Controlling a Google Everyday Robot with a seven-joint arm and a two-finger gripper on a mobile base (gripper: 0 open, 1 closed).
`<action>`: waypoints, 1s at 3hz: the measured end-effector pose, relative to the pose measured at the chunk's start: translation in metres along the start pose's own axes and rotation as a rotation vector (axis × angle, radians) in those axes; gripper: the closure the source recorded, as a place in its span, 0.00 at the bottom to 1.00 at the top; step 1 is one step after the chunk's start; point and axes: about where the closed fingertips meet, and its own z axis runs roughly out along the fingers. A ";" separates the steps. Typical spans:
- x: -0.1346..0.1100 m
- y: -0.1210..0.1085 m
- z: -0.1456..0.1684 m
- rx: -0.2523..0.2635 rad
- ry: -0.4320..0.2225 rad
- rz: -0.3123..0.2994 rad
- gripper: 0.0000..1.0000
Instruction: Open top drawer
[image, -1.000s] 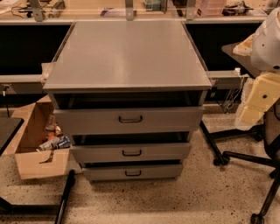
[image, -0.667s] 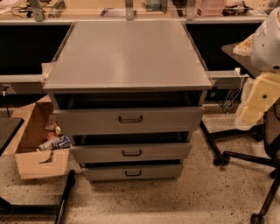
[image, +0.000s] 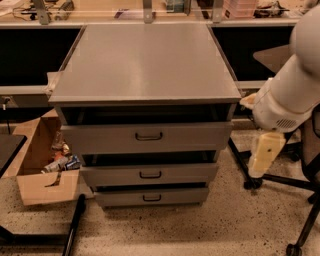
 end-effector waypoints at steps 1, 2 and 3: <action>0.008 0.010 0.087 -0.053 -0.010 -0.097 0.00; 0.007 0.002 0.136 -0.075 -0.075 -0.157 0.00; 0.007 0.002 0.136 -0.075 -0.075 -0.157 0.00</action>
Offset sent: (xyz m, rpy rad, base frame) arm 0.0523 0.0175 -0.1734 0.1042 0.0344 0.2503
